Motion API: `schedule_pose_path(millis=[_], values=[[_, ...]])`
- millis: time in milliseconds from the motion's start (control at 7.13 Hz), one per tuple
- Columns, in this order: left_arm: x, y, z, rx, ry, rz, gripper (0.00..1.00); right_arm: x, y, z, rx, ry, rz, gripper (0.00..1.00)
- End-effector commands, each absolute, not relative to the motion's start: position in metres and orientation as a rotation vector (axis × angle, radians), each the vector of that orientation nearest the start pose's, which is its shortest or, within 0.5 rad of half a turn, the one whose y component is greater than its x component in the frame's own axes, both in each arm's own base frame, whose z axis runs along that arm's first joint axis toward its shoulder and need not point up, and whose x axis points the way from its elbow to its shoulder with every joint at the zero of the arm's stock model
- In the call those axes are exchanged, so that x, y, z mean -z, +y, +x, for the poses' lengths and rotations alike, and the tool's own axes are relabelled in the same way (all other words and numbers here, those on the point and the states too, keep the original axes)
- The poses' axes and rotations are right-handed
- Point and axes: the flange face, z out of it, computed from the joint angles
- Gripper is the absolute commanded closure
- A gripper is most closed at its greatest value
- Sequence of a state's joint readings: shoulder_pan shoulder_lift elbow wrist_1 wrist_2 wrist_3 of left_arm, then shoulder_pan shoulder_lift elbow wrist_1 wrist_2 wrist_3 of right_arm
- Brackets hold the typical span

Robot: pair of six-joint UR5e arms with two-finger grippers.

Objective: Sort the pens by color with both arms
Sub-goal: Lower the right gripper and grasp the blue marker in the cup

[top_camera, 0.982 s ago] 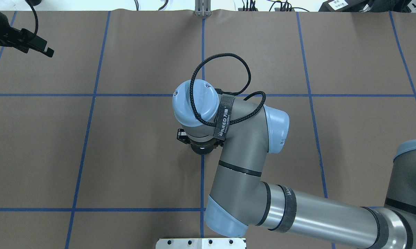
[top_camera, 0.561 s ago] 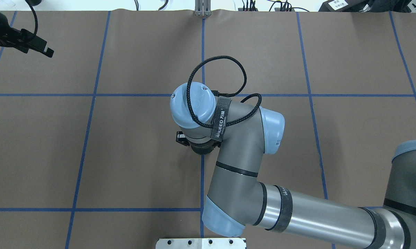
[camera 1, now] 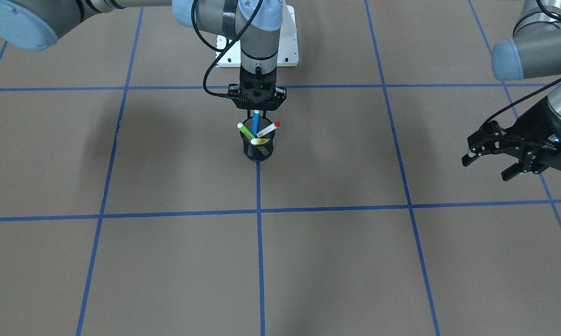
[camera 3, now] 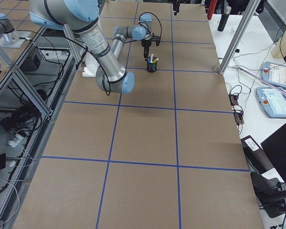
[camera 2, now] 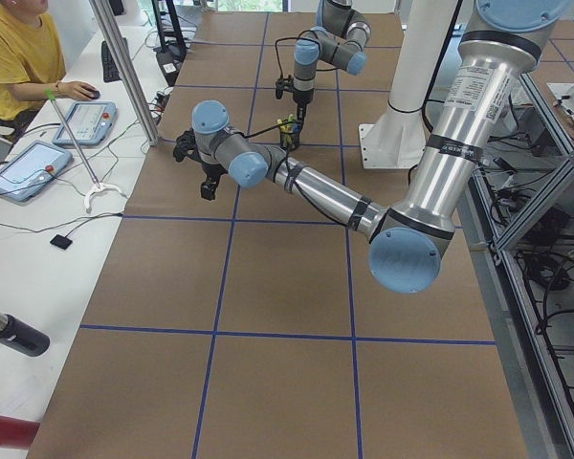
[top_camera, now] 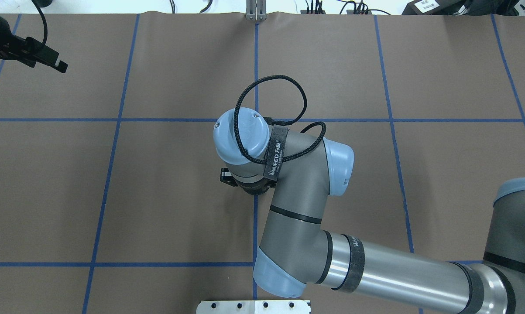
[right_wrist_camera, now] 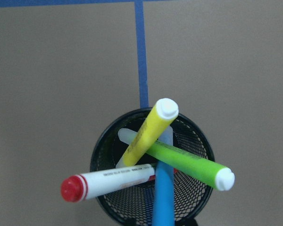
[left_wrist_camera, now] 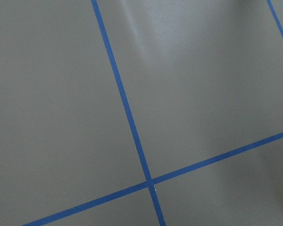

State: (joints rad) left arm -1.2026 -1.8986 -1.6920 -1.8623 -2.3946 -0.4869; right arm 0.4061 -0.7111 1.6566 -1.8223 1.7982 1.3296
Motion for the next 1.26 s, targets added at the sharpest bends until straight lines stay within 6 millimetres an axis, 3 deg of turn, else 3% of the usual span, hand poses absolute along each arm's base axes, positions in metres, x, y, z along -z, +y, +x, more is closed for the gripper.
schedule_pose_path(millis=[0,280,701,1122], values=[[-0.378,-0.59,0.163,-0.197,1.0,0.308,0.0,-0.131,-0.371,-0.589,-0.068,-0.734,-0.011,0.75],[-0.379,-0.59,0.164,-0.198,1.0,0.306,0.0,-0.127,-0.37,-0.585,-0.066,-0.744,-0.011,0.98],[-0.379,-0.59,0.164,-0.196,1.0,0.305,0.0,-0.114,-0.371,-0.557,-0.085,-0.737,-0.007,1.0],[-0.376,-0.591,0.164,-0.197,1.002,0.308,0.0,-0.078,-0.353,-0.504,-0.093,-0.743,-0.001,1.0]])
